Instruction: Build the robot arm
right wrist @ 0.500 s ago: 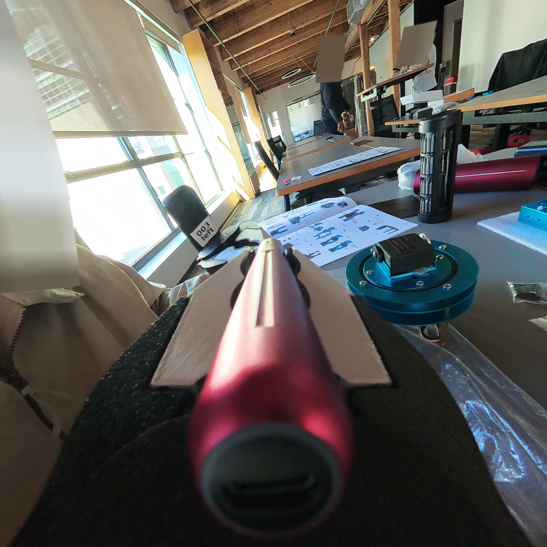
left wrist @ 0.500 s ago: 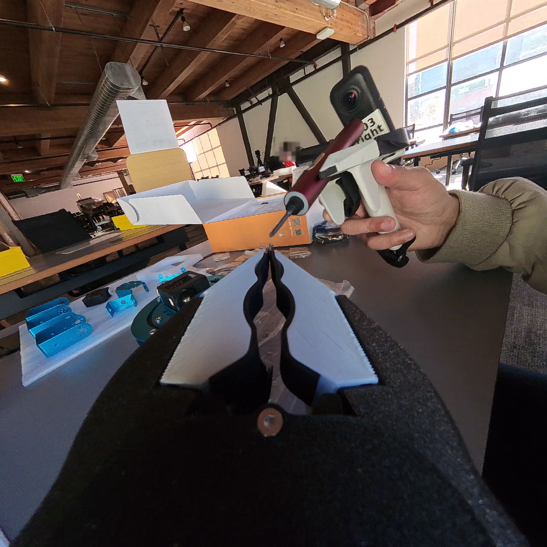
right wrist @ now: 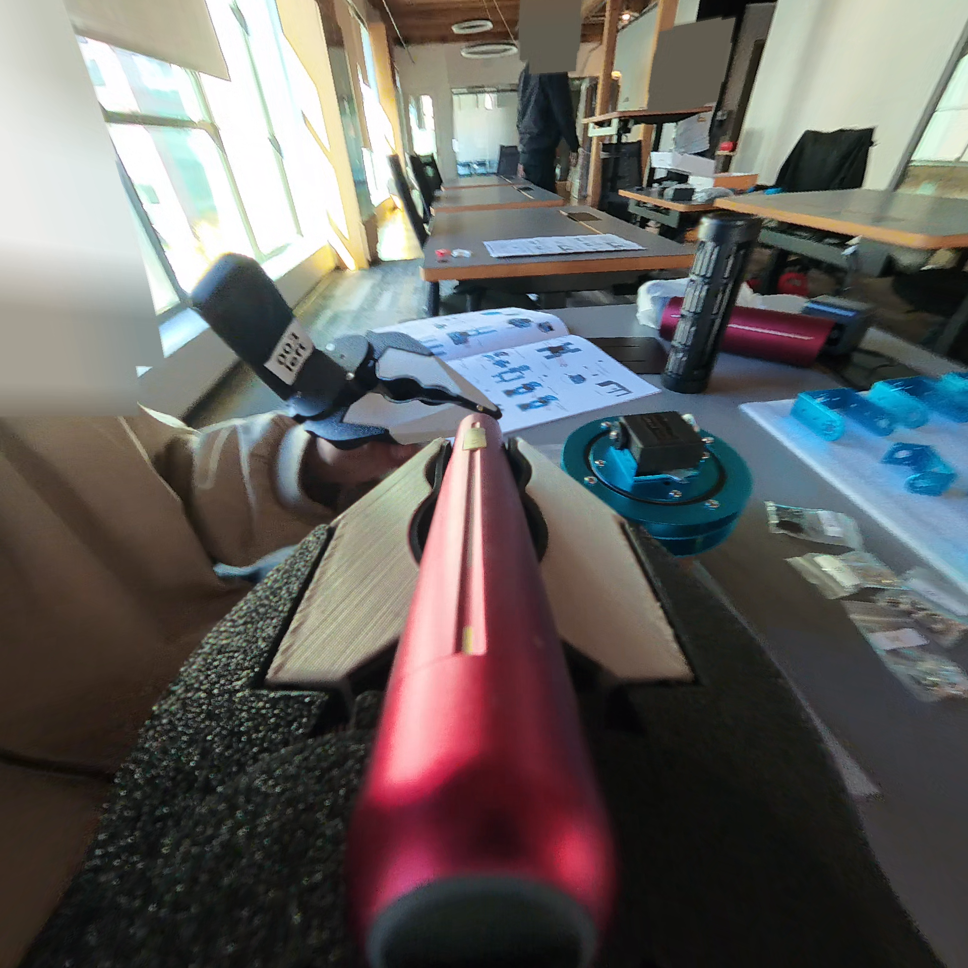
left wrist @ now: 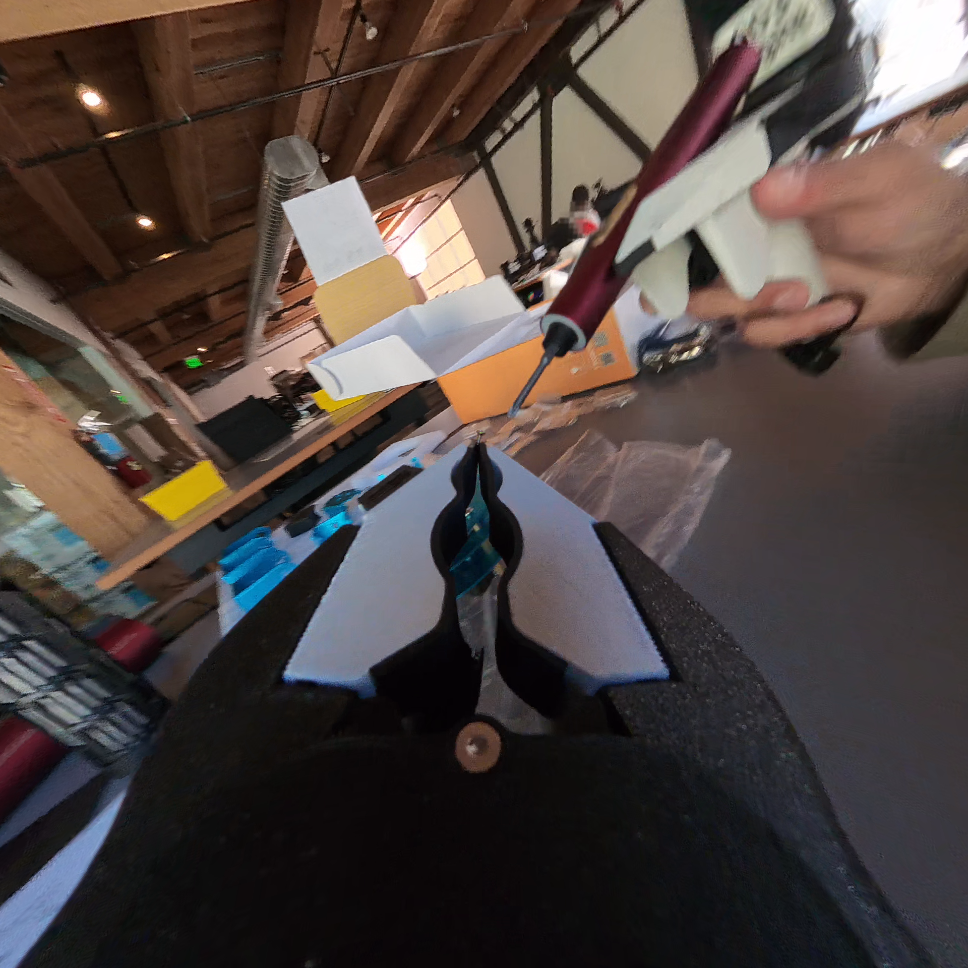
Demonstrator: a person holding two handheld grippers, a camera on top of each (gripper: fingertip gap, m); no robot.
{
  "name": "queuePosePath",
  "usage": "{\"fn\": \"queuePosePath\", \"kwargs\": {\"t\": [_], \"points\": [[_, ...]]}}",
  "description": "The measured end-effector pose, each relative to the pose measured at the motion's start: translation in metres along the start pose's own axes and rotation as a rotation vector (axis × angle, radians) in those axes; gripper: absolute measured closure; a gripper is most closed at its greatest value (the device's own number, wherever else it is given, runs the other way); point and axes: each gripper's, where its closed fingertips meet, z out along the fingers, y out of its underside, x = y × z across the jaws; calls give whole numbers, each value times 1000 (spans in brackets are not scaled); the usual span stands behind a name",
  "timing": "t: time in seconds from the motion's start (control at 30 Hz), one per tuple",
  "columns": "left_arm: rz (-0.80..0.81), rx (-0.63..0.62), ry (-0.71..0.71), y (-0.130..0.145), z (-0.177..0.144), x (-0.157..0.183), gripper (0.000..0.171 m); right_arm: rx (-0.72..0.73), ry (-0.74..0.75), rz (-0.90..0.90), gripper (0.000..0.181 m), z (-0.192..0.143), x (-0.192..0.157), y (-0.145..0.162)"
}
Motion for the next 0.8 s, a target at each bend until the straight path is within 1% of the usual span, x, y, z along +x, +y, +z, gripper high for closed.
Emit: {"fn": "queuePosePath", "kwargs": {"t": [0.07,0.13,0.17,0.2,0.27,0.4,0.43,0.47,0.8], "points": [[171,-68,-55,13,1,-5,171,-34,45,-106,163,-1,-1,3],[303,-97,-53,22,-2,-4,171,-57,60,-171,161,0,-4,7],[339,-100,-41,25,-4,-2,171,-60,62,-192,160,2,-5,8],[347,-89,-29,24,-5,0,171,-62,63,-219,160,3,-8,9],[313,-49,3,17,-8,4,171,-68,59,-274,160,7,-15,11],[285,-37,33,16,-8,8,171,-97,104,-385,160,14,-18,16],[285,-35,37,15,-8,9,171,-98,111,-399,164,14,-18,16],[287,-38,40,16,-8,9,171,-93,113,-405,160,15,-19,16],[259,-40,63,17,-7,11,171,-101,105,-393,160,17,-19,18]]}}
